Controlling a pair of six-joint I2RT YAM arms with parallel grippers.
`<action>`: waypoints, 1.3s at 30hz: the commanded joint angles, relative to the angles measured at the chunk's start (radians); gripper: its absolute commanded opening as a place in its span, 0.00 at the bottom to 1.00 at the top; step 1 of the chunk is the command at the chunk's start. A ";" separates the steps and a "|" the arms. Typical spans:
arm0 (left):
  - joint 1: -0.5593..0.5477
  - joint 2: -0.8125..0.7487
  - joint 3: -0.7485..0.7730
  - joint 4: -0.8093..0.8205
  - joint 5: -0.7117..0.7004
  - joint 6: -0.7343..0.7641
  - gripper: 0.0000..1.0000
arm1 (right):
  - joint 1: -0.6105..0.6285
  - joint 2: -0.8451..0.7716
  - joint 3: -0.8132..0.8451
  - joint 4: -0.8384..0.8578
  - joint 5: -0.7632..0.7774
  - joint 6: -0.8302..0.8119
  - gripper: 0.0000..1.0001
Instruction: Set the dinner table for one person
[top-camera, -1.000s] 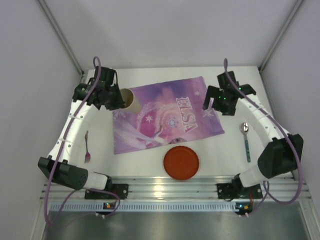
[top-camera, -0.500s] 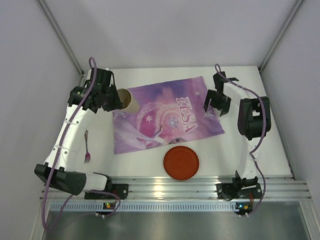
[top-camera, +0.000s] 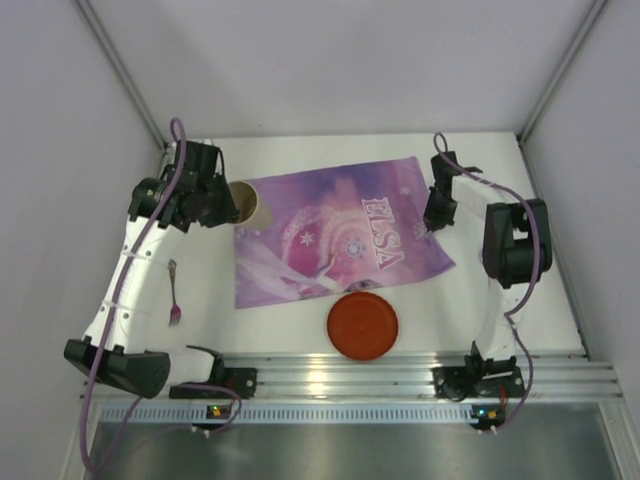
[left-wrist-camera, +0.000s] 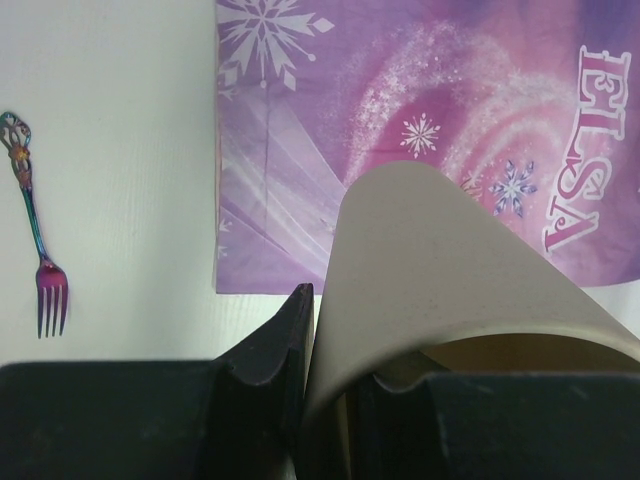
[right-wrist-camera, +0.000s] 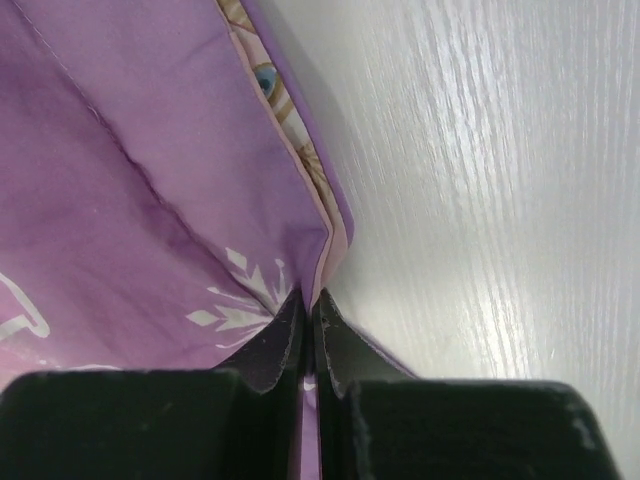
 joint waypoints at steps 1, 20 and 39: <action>-0.002 0.014 0.011 0.017 0.001 0.016 0.00 | -0.012 -0.028 -0.118 -0.048 0.035 0.021 0.00; -0.015 0.096 -0.025 0.123 0.061 0.022 0.00 | -0.021 -0.225 -0.193 -0.110 0.124 0.015 0.36; -0.317 1.020 0.790 0.325 0.138 -0.077 0.00 | -0.010 -0.803 -0.191 -0.457 0.046 0.028 1.00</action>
